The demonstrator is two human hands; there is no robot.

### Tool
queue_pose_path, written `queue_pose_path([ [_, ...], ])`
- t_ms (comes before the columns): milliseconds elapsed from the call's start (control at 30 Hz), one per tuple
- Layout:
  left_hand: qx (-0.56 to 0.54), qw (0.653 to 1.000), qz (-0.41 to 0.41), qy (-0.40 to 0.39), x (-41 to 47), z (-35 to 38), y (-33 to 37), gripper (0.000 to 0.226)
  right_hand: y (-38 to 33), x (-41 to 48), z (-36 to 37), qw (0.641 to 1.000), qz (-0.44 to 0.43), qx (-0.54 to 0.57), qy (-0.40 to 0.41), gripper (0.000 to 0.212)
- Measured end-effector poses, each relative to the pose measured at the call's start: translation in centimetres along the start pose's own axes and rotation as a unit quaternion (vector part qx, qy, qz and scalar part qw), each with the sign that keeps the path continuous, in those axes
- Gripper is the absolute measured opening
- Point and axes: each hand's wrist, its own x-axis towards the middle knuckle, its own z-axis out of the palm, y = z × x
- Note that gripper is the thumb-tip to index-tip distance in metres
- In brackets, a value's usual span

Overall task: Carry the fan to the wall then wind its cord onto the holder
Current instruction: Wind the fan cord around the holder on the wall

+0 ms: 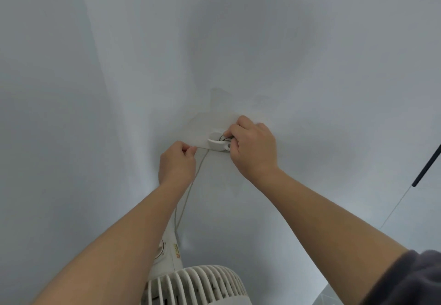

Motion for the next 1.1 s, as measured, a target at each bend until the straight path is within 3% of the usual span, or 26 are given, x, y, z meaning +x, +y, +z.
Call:
queue_pose_path([
  [633,0.025,0.998,0.039,0.046,1.5,-1.1,2.4,0.021,0.2,0.0,0.4,1.000,0.003,0.008,0.018,0.033],
  [867,-0.031,0.994,0.079,0.063,0.8,-1.1,4.3,0.017,0.2,0.0,0.4,1.000,0.006,0.013,0.002,0.033],
  [1100,-0.078,0.991,0.106,-0.008,0.5,-2.2,5.7,0.019,0.0,0.1,-0.1,0.998,0.018,-0.036,-0.044,0.016],
])
